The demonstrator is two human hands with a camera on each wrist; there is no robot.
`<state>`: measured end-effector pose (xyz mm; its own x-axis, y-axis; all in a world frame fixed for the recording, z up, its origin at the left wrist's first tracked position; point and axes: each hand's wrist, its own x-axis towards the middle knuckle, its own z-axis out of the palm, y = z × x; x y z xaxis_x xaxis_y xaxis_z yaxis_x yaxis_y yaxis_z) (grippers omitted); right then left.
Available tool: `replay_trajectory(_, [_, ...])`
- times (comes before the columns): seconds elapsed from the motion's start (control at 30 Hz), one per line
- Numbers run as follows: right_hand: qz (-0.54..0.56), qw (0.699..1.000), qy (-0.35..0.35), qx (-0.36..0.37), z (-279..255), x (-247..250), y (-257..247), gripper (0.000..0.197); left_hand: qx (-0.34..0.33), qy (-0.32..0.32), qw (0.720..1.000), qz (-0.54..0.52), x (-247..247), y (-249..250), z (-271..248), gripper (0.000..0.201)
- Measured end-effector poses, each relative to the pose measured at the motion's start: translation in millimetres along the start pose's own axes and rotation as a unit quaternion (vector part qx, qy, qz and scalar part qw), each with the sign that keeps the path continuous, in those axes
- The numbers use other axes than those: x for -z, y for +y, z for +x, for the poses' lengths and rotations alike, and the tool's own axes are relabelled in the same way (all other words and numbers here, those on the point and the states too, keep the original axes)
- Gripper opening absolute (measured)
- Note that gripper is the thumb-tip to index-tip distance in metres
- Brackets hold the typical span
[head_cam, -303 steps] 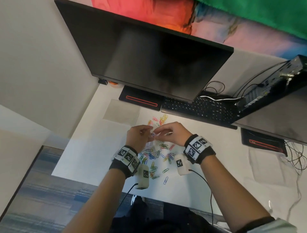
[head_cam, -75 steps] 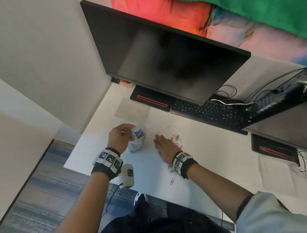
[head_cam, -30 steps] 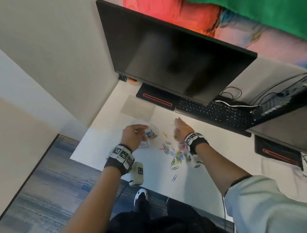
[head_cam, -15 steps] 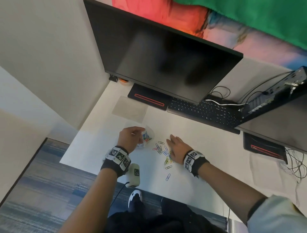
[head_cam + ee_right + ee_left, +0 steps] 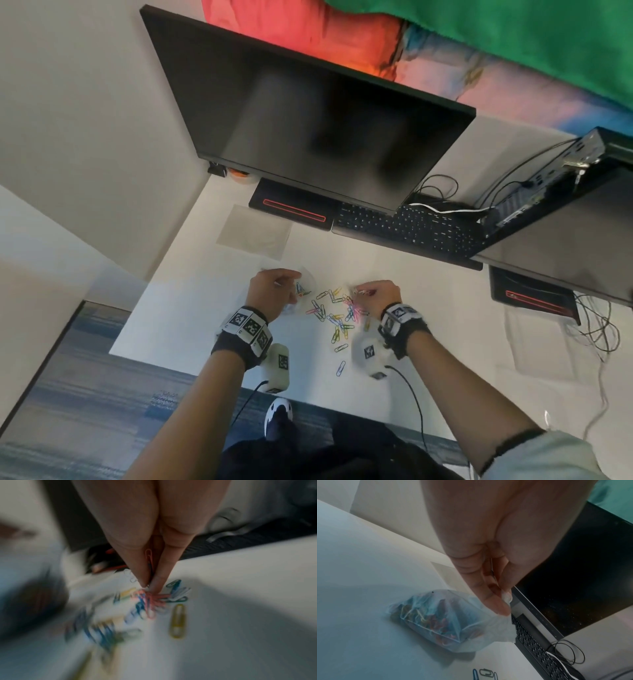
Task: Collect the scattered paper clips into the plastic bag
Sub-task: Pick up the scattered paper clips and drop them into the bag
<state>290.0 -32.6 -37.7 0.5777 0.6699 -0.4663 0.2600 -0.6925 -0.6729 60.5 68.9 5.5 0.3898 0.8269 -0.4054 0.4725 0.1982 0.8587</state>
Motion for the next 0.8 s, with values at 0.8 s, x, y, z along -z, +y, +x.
replay_trajectory(0.8, [-0.154,0.960,-0.148,0.182,-27,-45,-83,0.026,-0.021,-0.011,0.999,0.022,-12,-3,4,0.030])
